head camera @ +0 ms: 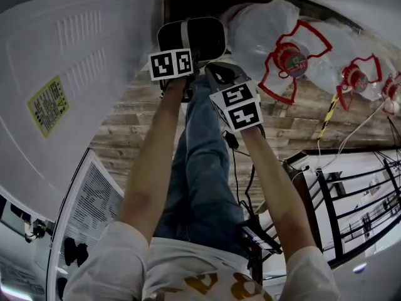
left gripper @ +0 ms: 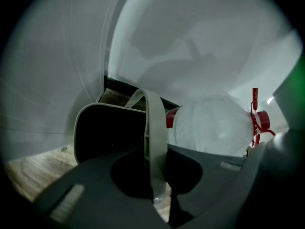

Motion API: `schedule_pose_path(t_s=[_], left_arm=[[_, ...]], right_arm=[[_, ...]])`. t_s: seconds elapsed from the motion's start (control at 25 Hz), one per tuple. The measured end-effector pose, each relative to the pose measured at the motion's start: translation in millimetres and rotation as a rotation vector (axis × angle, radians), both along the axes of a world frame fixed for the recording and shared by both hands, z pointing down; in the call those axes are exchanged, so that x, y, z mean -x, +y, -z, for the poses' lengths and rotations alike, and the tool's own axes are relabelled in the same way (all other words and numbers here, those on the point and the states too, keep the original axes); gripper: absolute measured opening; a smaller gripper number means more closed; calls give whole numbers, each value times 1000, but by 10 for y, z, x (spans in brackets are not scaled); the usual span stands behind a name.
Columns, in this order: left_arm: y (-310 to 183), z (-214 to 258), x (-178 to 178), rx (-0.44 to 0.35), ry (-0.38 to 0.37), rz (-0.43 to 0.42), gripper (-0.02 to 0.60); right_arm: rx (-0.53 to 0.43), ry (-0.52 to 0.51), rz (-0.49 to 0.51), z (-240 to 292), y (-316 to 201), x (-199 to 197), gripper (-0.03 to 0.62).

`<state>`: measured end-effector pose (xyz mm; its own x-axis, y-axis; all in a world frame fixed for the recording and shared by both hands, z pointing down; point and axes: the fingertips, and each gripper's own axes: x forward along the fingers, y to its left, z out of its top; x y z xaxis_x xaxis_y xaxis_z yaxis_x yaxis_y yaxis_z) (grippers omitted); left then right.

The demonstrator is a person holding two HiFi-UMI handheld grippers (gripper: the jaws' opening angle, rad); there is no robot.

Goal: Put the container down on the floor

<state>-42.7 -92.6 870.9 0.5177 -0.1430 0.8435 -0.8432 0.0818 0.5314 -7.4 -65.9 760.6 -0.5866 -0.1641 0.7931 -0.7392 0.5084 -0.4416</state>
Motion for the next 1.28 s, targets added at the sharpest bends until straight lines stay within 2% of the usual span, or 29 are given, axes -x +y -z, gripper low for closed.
schedule_pose_path(t_s=[0.24,0.72,0.88,1.28], left_arm=[[-8,-80,167,6,-34,40,25],[15,-104,157,2,-39,44,26],[87,-143,239,15,-34,82,55],[148,-139,588,29,-122,110,52]], right_arm=[[15,-21,3,-27,23,2,28],[34,-23,14,-62,94,15,28],[34,-26,25,-63,109,31,28],[23,-11,63,-91,195,23,28]])
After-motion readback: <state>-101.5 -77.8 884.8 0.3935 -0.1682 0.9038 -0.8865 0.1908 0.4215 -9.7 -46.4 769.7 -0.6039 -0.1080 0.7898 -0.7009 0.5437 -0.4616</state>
